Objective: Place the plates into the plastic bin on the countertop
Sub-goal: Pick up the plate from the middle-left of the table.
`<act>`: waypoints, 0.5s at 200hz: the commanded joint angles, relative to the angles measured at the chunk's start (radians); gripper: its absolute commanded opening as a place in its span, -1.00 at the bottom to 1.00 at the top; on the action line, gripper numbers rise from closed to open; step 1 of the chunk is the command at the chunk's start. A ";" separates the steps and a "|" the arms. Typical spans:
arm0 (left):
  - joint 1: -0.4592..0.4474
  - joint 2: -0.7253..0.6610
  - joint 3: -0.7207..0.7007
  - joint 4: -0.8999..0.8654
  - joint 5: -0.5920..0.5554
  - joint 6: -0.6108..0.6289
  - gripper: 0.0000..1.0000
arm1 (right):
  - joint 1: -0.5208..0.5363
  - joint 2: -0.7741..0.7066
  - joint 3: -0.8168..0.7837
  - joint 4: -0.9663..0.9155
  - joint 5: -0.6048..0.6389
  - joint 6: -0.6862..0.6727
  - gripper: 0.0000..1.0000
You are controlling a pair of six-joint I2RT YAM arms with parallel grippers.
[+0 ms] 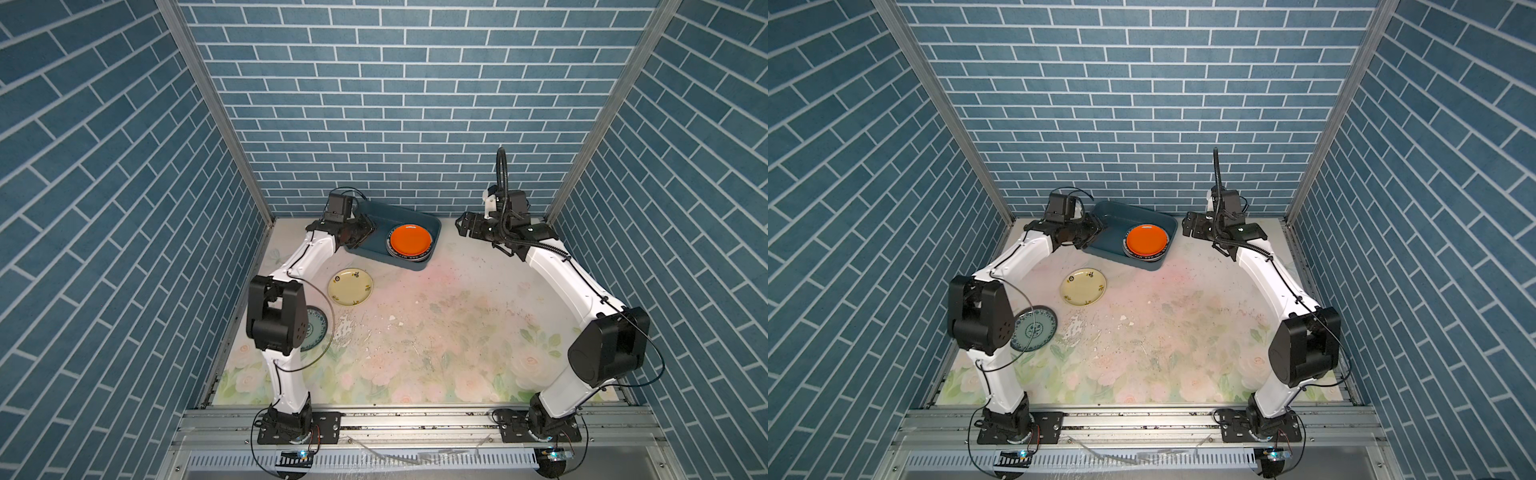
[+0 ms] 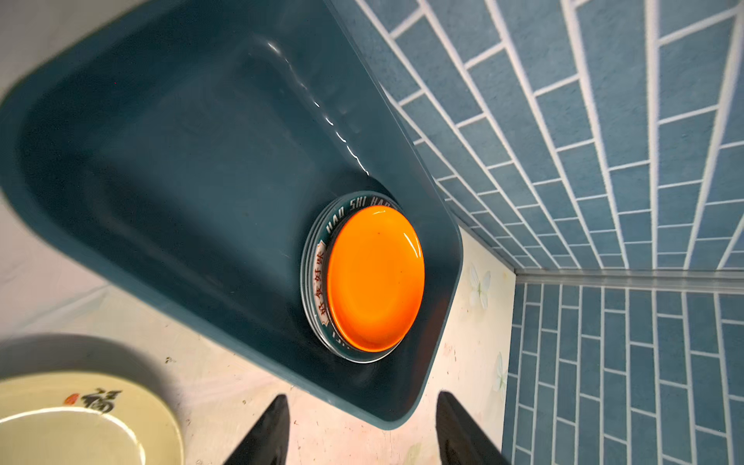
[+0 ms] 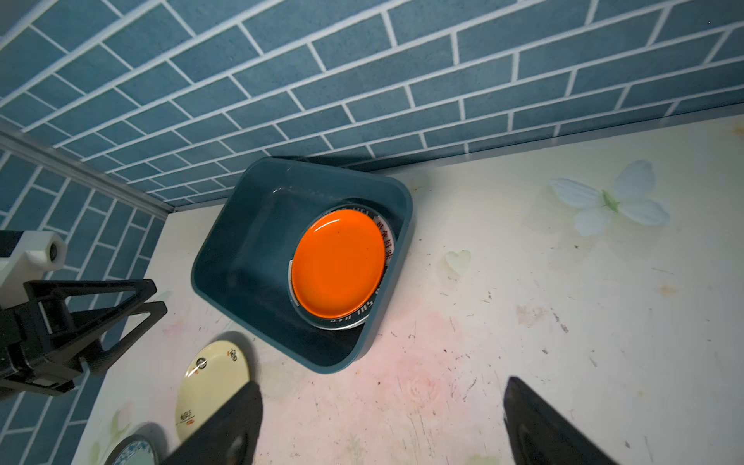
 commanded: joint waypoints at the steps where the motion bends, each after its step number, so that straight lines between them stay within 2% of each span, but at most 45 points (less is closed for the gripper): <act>1: 0.004 -0.134 -0.139 0.064 -0.072 -0.024 0.20 | 0.007 0.034 0.004 0.010 -0.126 -0.002 0.85; 34: 0.004 -0.342 -0.383 0.084 -0.130 -0.063 0.24 | 0.032 0.066 0.011 0.017 -0.217 -0.006 0.85; 48: 0.004 -0.432 -0.480 0.084 -0.155 -0.084 0.32 | 0.055 0.078 0.010 0.019 -0.253 -0.006 0.84; 100: 0.003 -0.727 -0.758 0.003 -0.231 -0.162 0.49 | 0.163 0.124 0.011 0.010 -0.322 -0.014 0.84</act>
